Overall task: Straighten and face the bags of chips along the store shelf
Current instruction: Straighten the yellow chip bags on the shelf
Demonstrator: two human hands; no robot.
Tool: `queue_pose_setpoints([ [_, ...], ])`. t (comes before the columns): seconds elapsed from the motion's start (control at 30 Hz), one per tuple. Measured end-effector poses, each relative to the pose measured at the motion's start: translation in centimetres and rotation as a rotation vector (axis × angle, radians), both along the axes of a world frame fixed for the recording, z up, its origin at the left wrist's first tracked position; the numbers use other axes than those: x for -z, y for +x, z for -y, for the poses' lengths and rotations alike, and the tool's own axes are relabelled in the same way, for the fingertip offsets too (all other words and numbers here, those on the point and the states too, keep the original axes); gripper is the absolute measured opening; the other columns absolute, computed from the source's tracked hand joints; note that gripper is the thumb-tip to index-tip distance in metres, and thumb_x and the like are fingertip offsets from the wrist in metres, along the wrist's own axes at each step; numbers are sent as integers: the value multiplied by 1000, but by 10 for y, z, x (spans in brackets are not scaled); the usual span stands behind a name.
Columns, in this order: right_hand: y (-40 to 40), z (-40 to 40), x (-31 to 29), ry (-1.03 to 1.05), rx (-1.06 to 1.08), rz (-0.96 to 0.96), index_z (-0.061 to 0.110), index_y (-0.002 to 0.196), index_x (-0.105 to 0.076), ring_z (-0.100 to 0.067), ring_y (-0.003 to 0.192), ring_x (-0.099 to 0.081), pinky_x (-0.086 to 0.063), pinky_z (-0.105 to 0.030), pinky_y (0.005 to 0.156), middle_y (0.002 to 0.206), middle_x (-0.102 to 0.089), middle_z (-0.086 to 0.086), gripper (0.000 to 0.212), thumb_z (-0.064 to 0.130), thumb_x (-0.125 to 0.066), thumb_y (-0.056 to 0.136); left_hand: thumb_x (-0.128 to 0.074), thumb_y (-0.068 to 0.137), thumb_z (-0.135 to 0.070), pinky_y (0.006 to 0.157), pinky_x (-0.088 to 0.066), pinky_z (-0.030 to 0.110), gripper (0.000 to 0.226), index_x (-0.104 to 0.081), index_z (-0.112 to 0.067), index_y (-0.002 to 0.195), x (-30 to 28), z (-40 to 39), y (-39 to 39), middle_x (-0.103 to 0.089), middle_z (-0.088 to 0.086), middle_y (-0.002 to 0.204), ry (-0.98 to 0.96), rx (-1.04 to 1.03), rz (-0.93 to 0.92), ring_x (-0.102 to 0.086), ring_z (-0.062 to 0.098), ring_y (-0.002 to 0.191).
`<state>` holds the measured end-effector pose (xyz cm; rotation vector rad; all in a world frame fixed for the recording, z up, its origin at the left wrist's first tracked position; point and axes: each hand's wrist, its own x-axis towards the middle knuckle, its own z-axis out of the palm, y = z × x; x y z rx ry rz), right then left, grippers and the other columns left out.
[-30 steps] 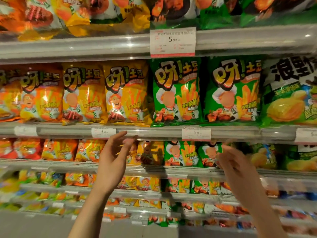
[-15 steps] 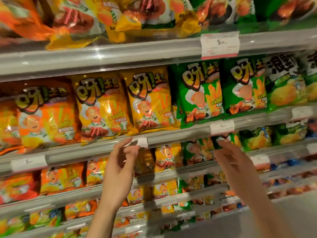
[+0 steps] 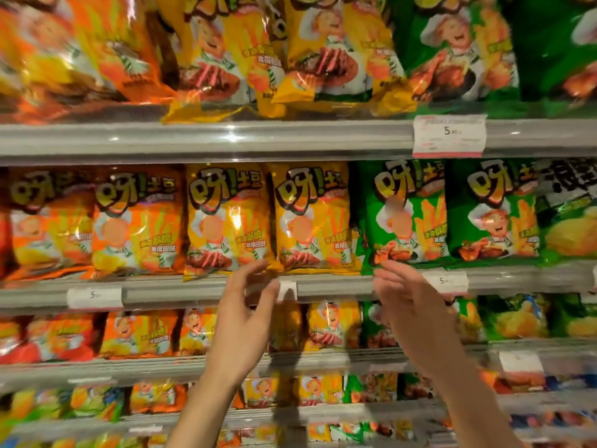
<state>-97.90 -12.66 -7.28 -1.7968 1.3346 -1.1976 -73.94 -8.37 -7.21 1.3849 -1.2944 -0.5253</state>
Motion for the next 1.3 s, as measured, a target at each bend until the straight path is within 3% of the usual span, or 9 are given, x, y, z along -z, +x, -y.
queue_pose_setpoints([
  [0.1, 21, 24, -11, -85, -77, 44, 23, 132, -55, -8, 112, -60, -48, -24, 99, 134, -58, 1, 36, 32, -59, 97, -58, 99, -32, 97, -38, 7, 42, -48, -33, 139, -14, 22, -11, -47, -14, 137, -76, -5, 105, -47, -8, 122],
  [0.23, 54, 64, -30, 52, -112, 53, 33, 151, -30, -11, 136, -44, -38, -42, 113, 149, -44, 12, 79, 68, -55, 85, -58, 97, -46, 121, -26, 36, 73, -24, -26, 158, -33, 61, -20, -26, -9, 161, -28, -14, 99, -25, 9, 148],
  [0.37, 71, 91, -46, 186, -9, 65, 25, 157, -11, -21, 143, -35, -34, -47, 115, 159, -32, 3, 102, 77, -49, 79, -60, 94, -53, 113, -29, 28, 82, -19, -21, 158, -51, 87, -23, -32, -20, 154, 53, 30, -11, -31, 8, 144],
  [0.47, 77, 102, -50, 252, 0, 111, 20, 158, -5, -27, 146, -30, -29, -45, 117, 162, -25, -2, 102, 76, -47, 84, -61, 93, -53, 113, -30, 34, 94, -6, -17, 161, -62, 101, -24, -27, -3, 163, 195, 50, -76, -30, 21, 148],
  [0.6, 82, 108, -48, 292, 4, 140, 25, 157, -2, -31, 141, -36, -34, -49, 115, 159, -30, -6, 105, 80, -47, 80, -65, 90, -48, 73, -53, 25, 87, -21, -5, 151, -73, 120, -20, -69, 9, 111, 303, 93, -275, -68, 23, 98],
  [0.73, 82, 111, -49, 322, 34, 118, 30, 156, -4, -31, 139, -41, -39, -51, 111, 158, -32, -5, 122, 92, -43, 59, -61, 94, -40, 45, -36, 25, 37, -53, -5, 103, -73, 129, -23, -51, 2, 63, 289, 121, -288, -47, 11, 46],
  [0.9, 79, 111, -55, 309, 56, 66, 21, 155, -13, -31, 134, -46, -40, -50, 109, 153, -40, -9, 109, 86, -40, 72, -60, 94, -51, 70, -51, 28, 60, -34, -12, 131, -68, 122, -25, -63, -3, 90, 252, 102, -152, -61, 6, 82],
  [1.07, 76, 112, -56, 278, 99, -17, 15, 155, -12, -32, 131, -49, -40, -48, 109, 150, -44, -12, 92, 75, -33, 88, -53, 77, -81, 107, -46, 50, 117, -2, -11, 157, -63, 122, -18, -51, 18, 146, 259, 119, 17, -55, 34, 129],
  [1.3, 80, 94, -57, 153, 129, -62, 24, 157, -5, -32, 140, -38, -32, -46, 114, 159, -30, -10, 81, 69, -30, 94, -43, 98, -60, 113, -34, 38, 85, -3, -15, 159, -57, 118, -20, -33, 16, 157, 50, 33, 109, -36, 29, 142],
])
